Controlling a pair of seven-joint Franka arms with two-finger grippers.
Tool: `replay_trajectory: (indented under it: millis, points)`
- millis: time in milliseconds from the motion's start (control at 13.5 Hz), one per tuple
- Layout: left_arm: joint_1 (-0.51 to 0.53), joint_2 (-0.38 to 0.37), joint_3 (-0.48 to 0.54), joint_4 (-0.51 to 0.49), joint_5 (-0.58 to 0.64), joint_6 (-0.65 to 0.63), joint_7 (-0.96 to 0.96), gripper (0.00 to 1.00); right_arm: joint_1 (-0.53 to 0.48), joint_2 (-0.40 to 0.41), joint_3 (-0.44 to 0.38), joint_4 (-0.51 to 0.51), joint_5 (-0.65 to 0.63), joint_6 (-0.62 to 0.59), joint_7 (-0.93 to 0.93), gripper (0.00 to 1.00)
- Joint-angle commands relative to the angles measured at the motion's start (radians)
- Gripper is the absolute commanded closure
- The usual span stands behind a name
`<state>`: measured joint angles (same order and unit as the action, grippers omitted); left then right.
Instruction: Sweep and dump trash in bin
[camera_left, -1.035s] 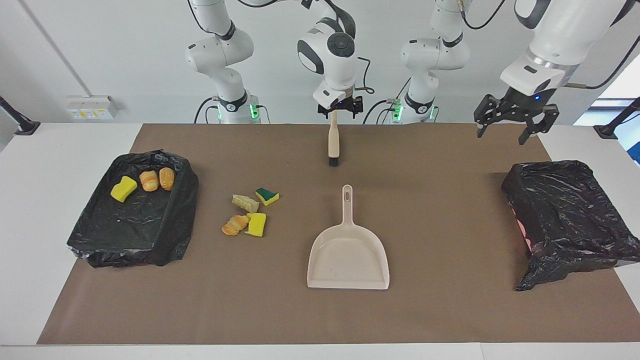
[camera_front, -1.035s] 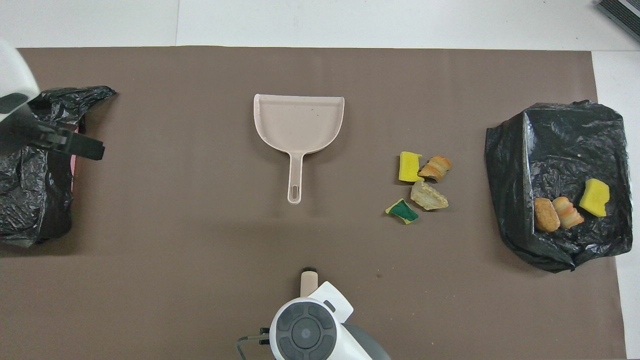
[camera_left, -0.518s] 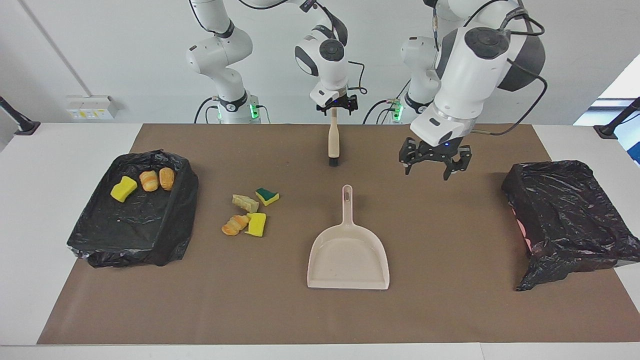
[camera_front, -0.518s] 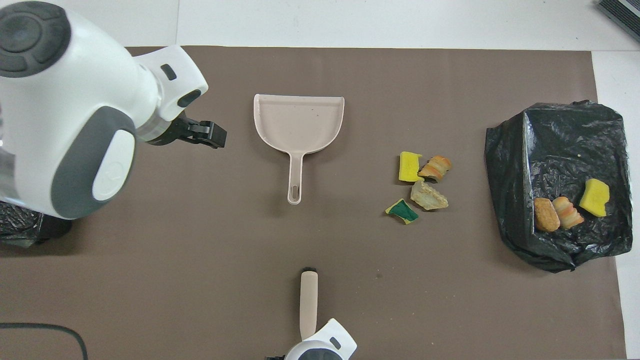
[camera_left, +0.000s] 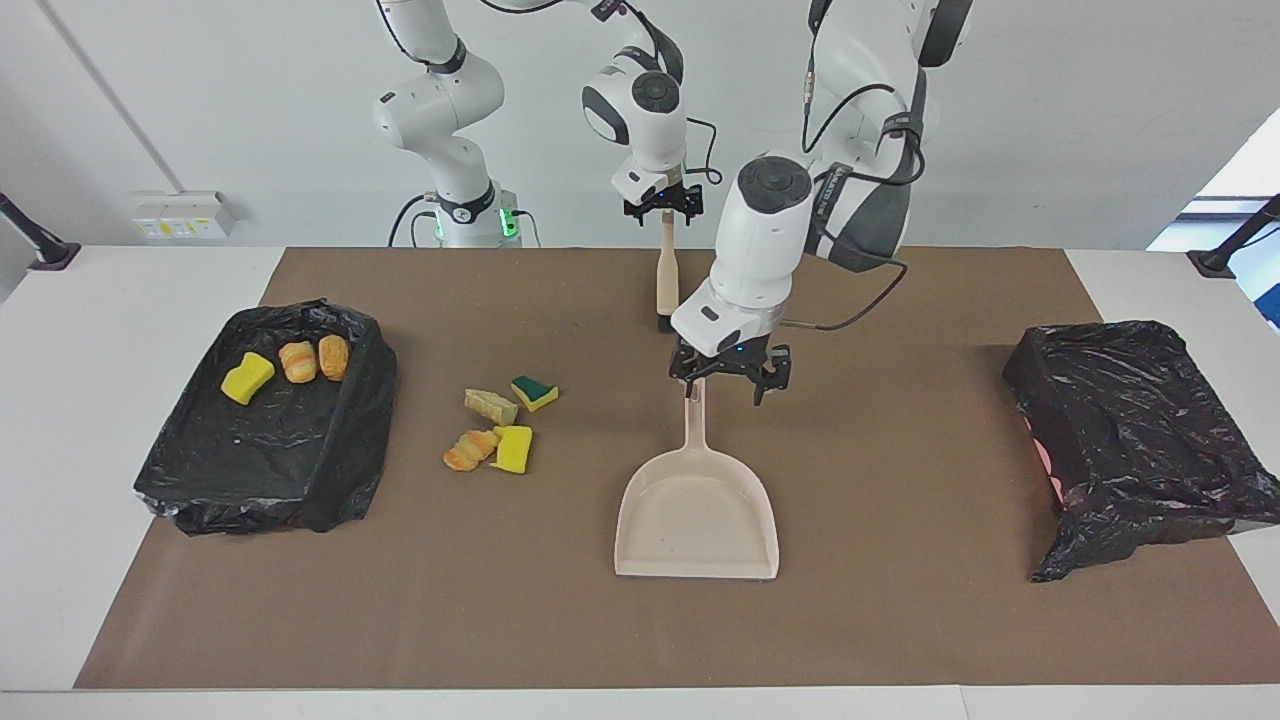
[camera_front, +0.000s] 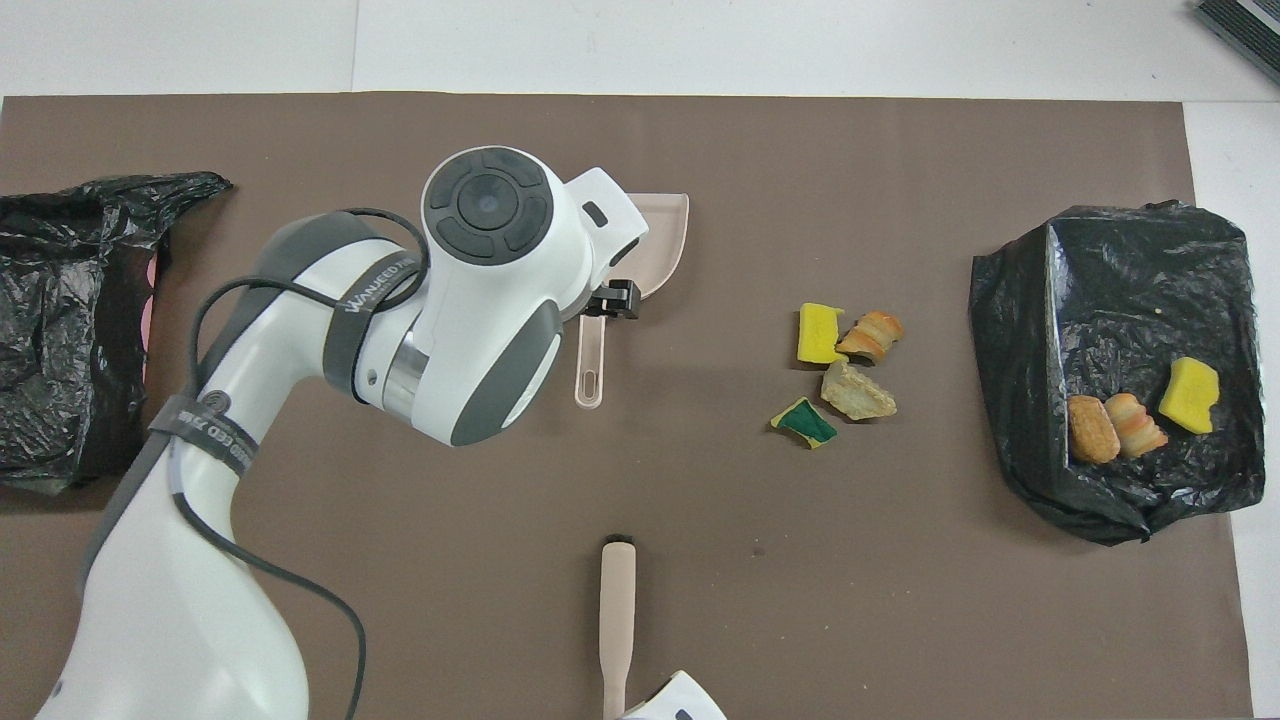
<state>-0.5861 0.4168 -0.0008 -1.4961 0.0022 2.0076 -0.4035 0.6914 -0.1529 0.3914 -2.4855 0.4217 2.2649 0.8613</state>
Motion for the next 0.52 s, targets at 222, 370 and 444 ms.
replay_trajectory:
  millis: [222,370,444]
  points:
    - [-0.046,0.005,0.013,-0.156,0.004,0.181,-0.026,0.0,0.003,-0.001,-0.003,-0.029,0.029,0.079,0.015,0.41]
    - [-0.049,0.019,0.013,-0.154,0.005,0.178,-0.035,0.0,0.008,0.007,-0.003,-0.029,0.029,0.097,0.015,0.84]
    - [-0.047,0.019,0.013,-0.156,0.005,0.168,-0.037,0.0,0.013,0.004,-0.003,-0.027,0.029,0.099,0.019,0.96]
